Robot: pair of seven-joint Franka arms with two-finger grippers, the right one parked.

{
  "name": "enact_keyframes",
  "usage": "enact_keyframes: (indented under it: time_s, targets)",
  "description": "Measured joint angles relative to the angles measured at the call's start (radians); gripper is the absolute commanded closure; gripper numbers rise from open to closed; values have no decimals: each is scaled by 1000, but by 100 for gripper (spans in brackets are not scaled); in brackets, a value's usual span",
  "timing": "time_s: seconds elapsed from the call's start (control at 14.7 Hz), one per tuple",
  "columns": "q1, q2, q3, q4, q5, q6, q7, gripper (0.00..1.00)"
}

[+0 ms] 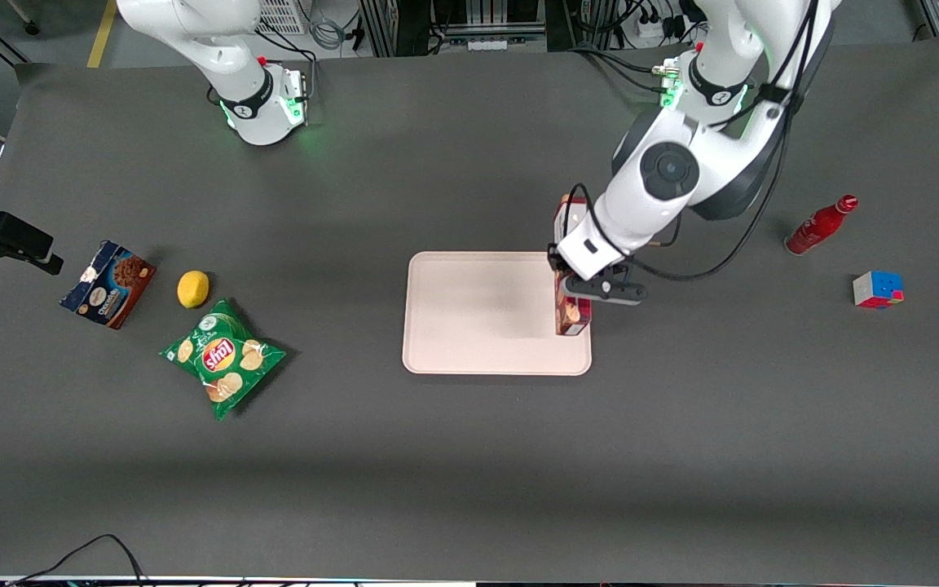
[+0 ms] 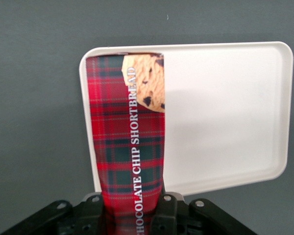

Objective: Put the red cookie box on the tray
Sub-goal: 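Lift the held cookie box and carry it over the white tray, then lower the cookie box onto the tray and open the left gripper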

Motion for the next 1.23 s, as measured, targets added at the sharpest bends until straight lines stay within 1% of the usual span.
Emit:
enact_keyframes:
  time_s: [0.2,0.41,0.61,0.75,1.23]
  targets:
    - [0,94,0,0,0,89,0,99]
    - [-7,150,-1,1,10,144,-2,99]
    - [-9,182,1,2,89,160,-31,99]
    - [-9,193,3,3,121,160,-51,99]
    - [-9,227,4,5,137,202,-99,100]
